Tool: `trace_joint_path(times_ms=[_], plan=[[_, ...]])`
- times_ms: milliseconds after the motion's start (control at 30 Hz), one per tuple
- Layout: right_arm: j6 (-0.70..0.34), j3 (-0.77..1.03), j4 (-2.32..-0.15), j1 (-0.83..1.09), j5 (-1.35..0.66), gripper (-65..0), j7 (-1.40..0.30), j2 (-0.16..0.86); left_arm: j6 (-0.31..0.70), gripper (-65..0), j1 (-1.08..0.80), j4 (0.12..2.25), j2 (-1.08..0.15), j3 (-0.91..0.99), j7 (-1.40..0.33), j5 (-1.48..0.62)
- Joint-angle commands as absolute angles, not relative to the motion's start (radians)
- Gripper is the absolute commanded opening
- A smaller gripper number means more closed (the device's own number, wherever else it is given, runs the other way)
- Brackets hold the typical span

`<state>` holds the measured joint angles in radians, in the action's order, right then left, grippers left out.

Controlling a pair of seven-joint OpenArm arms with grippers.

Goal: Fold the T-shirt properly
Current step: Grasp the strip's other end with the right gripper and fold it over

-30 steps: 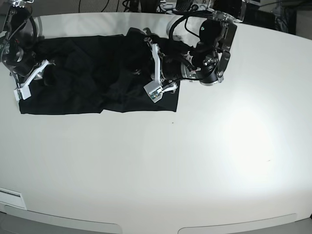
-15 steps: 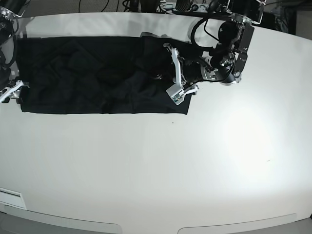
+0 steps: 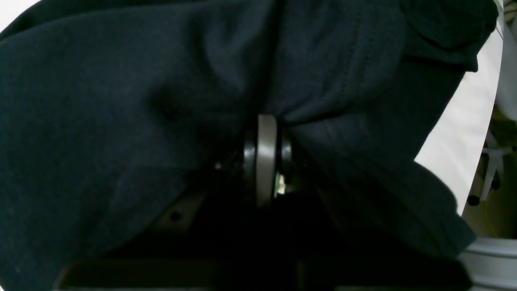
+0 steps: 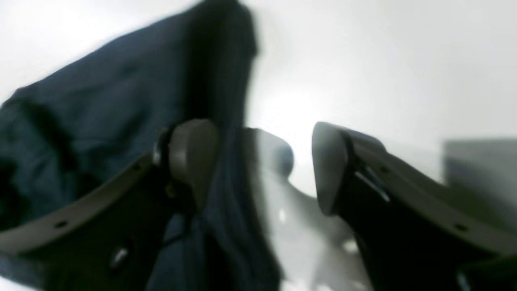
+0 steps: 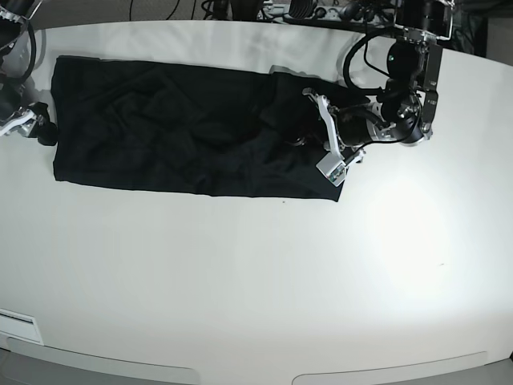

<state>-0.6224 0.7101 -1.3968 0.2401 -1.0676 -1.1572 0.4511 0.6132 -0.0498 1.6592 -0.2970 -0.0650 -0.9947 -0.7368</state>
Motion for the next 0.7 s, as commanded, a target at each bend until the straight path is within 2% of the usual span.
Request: trace_joint_path(times_ms=[0,367,500,667], plan=[[-0.629,0.699,-1.393,0.241,-1.077,-24.2,-1.198,0.466,0.609,-65.0,-0.041,1.667,-0.305,-0.062,-1.013,-0.730],[-0.675,0.466,-1.393,0.241,-1.086,-24.3,-1.239,0.432,0.609,-65.0,-0.041,1.667,-0.302,-0.062,-1.014,-0.742],[-0.675,0.437,-1.420,0.241,-1.105,-24.3,-1.268,0.432,0.609,-65.0,-0.041,1.667,-0.302,-0.062,-1.013,-0.742],[-0.698,0.437,-1.469,0.241,-1.226,-24.3,-1.396,0.432,0.609,-65.0,-0.035,1.667,-0.302,-0.062,-1.010,-0.746]])
